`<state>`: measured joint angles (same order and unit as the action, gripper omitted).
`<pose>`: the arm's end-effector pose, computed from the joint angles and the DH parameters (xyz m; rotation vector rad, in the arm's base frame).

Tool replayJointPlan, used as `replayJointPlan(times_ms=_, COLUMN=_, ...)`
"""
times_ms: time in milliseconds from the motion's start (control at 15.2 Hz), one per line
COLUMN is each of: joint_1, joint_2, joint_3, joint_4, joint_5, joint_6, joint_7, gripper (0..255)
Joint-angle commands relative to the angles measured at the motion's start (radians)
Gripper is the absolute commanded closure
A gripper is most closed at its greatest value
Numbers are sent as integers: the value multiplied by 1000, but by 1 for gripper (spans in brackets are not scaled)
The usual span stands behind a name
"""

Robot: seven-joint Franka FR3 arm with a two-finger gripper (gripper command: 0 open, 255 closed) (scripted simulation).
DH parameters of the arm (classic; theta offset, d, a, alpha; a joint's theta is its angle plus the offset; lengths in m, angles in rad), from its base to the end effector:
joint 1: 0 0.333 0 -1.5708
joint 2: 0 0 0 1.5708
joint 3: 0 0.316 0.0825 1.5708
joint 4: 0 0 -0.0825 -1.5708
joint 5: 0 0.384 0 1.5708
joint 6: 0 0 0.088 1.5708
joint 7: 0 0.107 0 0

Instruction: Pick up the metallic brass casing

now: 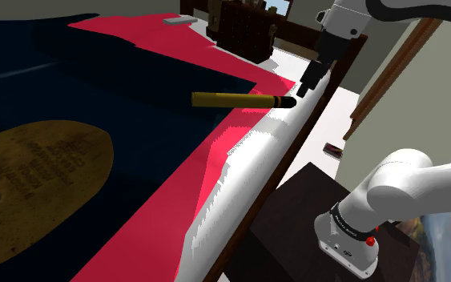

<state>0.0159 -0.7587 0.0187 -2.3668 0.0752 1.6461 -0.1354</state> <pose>0.3209 0.0202 0.5838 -3.0708 -0.2476 -0.0634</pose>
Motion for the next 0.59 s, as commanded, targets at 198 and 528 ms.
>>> replayJointPlan(times_ms=198, joint_1=66, joint_2=105, joint_3=17, joint_4=81, joint_5=-5, joint_6=14, joint_7=-111, gripper=0)
replayJointPlan(times_ms=528, joint_1=167, joint_2=252, joint_3=57, joint_4=210, joint_5=-15, joint_6=19, joint_7=-289, gripper=0)
